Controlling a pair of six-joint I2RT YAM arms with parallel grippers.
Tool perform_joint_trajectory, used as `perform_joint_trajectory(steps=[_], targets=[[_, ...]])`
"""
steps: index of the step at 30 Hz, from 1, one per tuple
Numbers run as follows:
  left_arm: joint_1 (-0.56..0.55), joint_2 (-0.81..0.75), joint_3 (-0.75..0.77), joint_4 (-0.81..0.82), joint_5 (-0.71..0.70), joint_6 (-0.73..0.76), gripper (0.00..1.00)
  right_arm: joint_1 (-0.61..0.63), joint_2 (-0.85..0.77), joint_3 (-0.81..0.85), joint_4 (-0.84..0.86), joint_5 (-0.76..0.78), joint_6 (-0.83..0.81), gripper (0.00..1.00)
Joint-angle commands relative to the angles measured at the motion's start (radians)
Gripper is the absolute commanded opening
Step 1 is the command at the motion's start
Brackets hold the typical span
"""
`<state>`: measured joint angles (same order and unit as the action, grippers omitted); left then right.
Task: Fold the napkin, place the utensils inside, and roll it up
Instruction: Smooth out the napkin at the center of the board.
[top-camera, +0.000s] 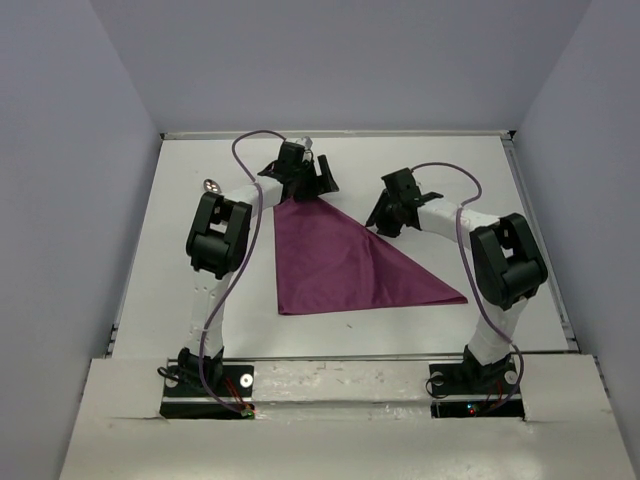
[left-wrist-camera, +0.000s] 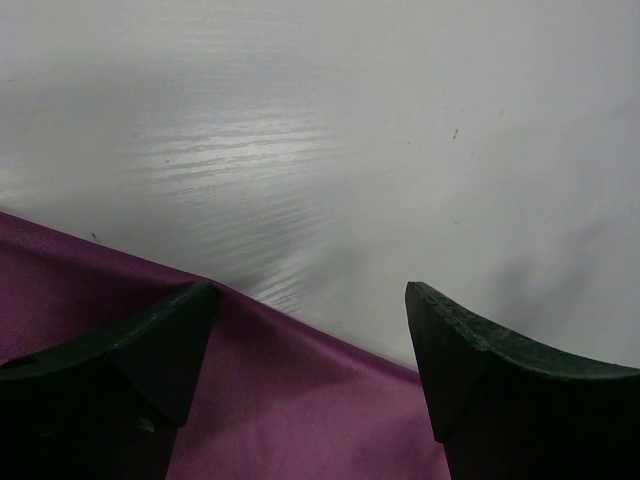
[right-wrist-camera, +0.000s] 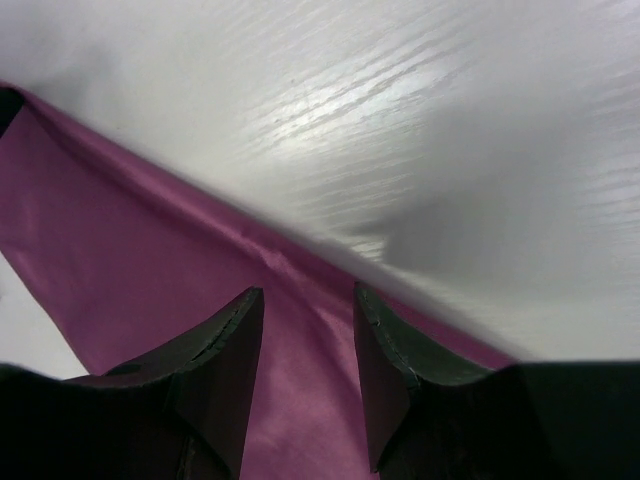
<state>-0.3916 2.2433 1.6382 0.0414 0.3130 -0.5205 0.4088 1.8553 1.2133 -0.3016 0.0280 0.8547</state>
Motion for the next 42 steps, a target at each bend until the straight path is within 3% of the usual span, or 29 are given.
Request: perform_joint_trajectory(steps=[1, 9, 15, 24, 42], targets=[[-0.006, -0.023, 0.031, -0.006, -0.022, 0.025, 0.89, 0.035, -0.051, 0.032, 0.044, 0.006, -0.016, 0.47], [-0.007, -0.114, 0.057, -0.034, -0.023, 0.045, 0.9, 0.044, 0.034, 0.075, 0.047, -0.014, -0.028, 0.47], [-0.006, -0.162, 0.124, -0.124, -0.026, 0.083, 0.89, 0.044, 0.082, 0.048, 0.045, 0.093, -0.063, 0.47], [-0.027, -0.218, 0.02, -0.11, 0.052, 0.036, 0.89, 0.044, 0.045, 0.017, 0.045, 0.078, -0.065, 0.47], [-0.064, -0.054, -0.029, -0.012, 0.086, -0.05, 0.89, 0.044, 0.027, 0.011, 0.036, 0.092, -0.074, 0.52]])
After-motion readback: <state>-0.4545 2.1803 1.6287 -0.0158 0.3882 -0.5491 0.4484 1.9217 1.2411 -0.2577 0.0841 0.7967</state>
